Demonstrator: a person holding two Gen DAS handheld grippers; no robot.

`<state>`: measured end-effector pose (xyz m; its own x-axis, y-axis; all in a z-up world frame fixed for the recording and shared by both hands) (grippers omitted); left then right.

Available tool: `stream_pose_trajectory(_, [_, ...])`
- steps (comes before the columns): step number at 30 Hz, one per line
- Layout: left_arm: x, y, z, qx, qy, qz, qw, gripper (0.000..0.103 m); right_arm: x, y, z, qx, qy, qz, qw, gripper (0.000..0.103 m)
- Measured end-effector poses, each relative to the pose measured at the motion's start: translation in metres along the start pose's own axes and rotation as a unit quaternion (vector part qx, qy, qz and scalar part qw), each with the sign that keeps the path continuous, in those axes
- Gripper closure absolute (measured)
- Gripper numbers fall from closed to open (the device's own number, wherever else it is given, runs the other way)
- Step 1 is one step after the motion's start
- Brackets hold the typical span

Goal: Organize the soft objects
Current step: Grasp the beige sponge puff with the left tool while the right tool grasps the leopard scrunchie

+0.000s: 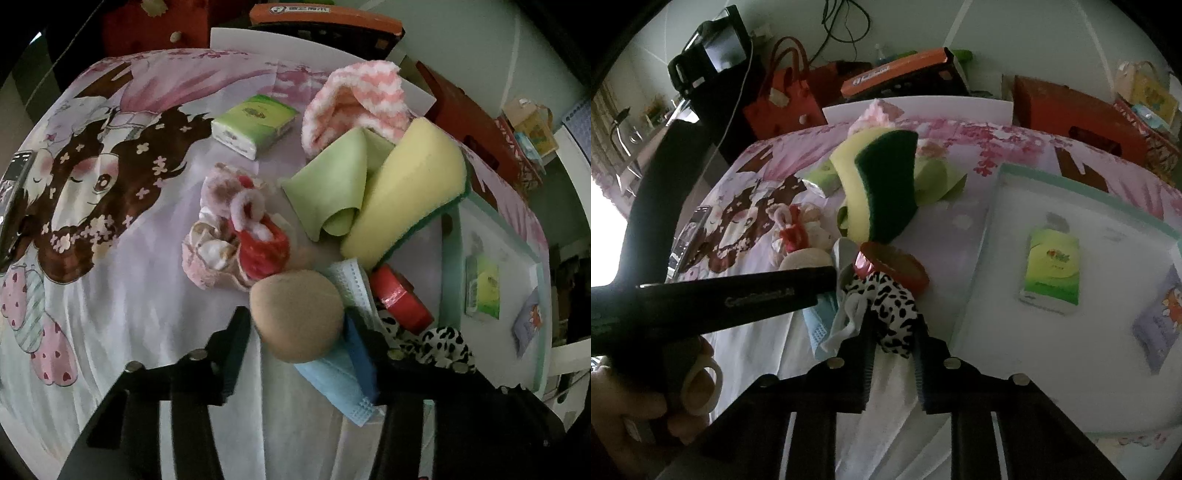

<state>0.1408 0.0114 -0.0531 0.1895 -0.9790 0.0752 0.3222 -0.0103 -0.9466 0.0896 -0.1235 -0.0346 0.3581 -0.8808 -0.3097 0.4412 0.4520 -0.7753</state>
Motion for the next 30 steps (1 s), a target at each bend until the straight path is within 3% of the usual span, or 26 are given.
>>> stream_pose_trajectory(16, [0.001,-0.019,0.002,0.038,0.000,-0.009,0.9992,0.058,0.000,0.000,0.003,0.016,0.006,0.009,1.000,0.092])
stream_pose_trajectory(30, [-0.019,-0.056,0.009,0.099,-0.036,-0.027,0.9941,0.058,-0.006,-0.038,0.020,0.103,-0.005,0.015,0.995,0.094])
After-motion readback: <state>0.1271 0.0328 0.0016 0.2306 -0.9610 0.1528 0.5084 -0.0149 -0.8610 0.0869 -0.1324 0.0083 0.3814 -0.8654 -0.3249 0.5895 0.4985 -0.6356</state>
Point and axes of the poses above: each gripper's, at about its wrist camera, not at the fingertips, and y roughly the way its jaws point, x to its right, z to its top, the point moved 2 cm from there along y, roughly the way its jaws point, and after that the axes turned 10 degrees about z, right-handed, at the moved point
